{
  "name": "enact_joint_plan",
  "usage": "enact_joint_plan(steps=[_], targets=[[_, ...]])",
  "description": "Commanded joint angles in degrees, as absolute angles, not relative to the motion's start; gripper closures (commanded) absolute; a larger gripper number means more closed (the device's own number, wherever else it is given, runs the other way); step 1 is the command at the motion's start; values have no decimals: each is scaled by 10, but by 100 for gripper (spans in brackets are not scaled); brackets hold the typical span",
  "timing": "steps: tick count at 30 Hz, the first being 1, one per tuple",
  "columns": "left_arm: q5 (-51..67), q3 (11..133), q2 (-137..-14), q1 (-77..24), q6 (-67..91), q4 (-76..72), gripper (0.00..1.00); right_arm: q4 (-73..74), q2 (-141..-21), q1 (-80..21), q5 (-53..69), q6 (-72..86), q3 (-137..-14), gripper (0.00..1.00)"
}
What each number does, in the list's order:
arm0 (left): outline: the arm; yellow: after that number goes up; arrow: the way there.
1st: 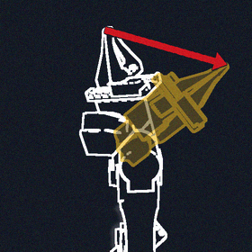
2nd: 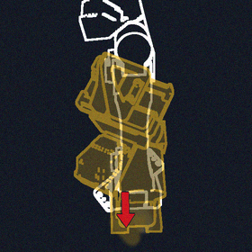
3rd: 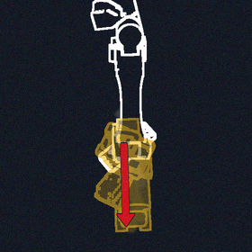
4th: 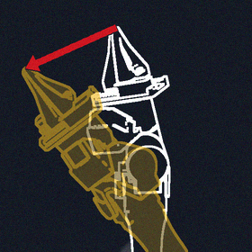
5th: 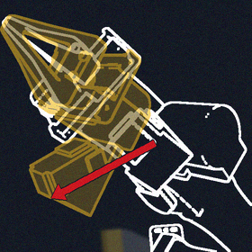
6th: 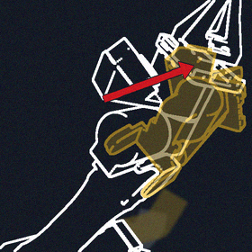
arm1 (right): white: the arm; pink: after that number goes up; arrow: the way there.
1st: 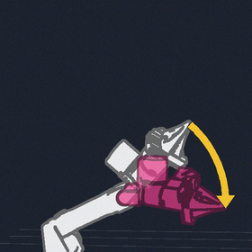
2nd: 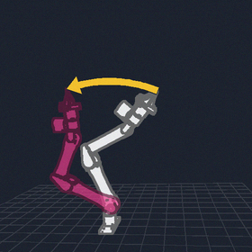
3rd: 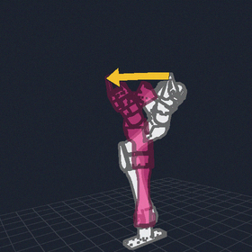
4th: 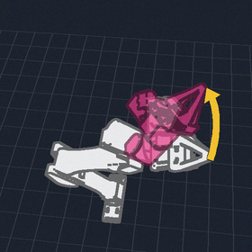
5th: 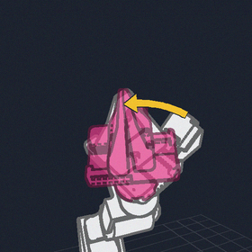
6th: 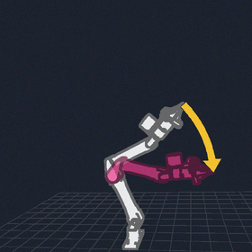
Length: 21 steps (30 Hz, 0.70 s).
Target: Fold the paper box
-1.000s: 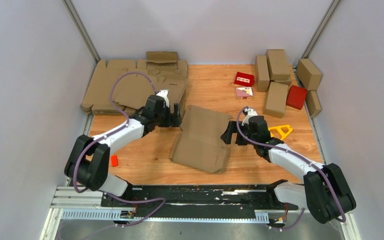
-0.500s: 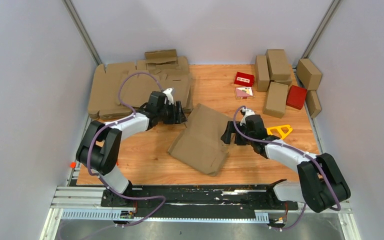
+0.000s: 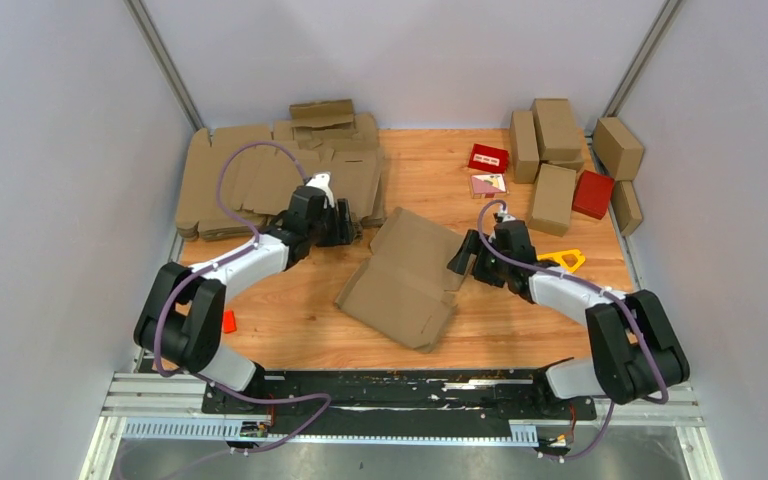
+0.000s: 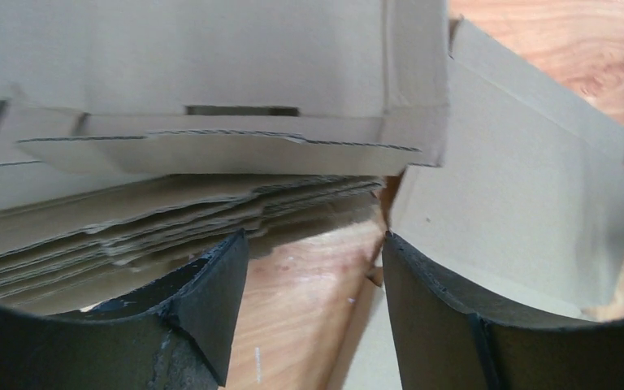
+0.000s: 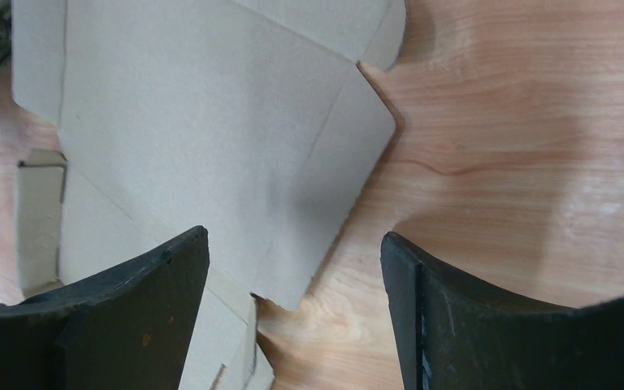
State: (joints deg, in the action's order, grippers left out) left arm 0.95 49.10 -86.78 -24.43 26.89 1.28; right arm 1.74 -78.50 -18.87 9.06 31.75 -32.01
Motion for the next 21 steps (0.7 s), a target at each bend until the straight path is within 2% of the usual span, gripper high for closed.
enact_joint_plan(steps=[1, 11, 15, 18, 21], targets=[[-75, 487, -855, -233, 261, 26, 30, -32, -824, -186, 128, 392, -341, 24], [-90, 481, -857, -187, 293, 40, 26, -76, -854, -156, 195, 422, -341, 30], [-72, 469, -834, -185, 293, 22, 26, -87, -859, -152, 209, 422, -354, 38], [-23, 437, -775, -187, 287, -32, 26, -77, -860, -152, 218, 393, -374, 44], [-32, 408, -701, -201, 271, -48, 26, -65, -857, -152, 213, 372, -384, 52]])
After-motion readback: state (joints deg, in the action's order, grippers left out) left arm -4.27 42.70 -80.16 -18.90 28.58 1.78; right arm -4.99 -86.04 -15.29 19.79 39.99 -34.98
